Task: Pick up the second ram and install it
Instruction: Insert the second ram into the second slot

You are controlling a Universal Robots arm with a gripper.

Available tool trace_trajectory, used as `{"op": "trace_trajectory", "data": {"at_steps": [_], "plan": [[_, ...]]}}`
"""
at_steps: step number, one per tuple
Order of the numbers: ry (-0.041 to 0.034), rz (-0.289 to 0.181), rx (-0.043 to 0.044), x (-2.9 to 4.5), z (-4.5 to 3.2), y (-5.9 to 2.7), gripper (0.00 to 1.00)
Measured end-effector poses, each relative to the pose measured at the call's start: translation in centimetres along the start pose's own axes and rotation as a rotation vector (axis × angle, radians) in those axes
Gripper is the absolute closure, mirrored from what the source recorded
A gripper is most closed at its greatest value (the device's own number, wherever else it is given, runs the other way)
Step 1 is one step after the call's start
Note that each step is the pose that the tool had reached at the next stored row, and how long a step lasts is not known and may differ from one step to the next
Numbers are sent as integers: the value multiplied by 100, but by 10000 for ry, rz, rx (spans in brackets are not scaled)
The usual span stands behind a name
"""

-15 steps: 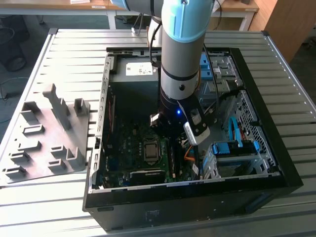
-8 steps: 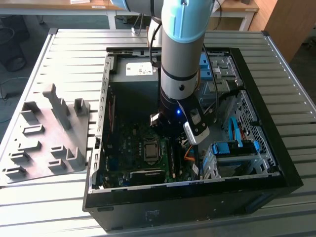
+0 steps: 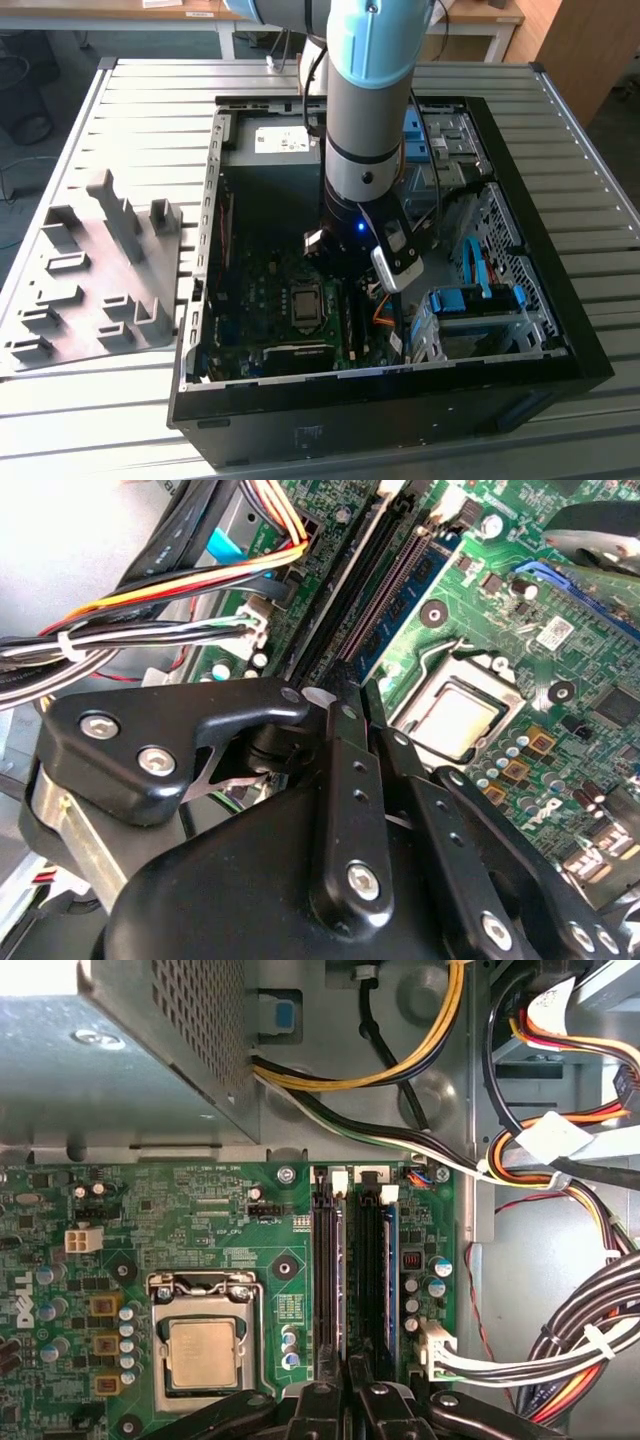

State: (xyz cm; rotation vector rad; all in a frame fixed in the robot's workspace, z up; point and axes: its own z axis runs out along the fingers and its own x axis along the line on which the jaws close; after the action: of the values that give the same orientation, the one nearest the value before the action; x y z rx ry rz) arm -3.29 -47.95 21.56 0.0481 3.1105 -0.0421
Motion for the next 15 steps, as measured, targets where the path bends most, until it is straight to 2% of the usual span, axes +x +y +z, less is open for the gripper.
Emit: {"op": "trace_trajectory", "data": {"at_steps": [15], "plan": [[-2, -82, 9, -7, 3, 4, 86]]}}
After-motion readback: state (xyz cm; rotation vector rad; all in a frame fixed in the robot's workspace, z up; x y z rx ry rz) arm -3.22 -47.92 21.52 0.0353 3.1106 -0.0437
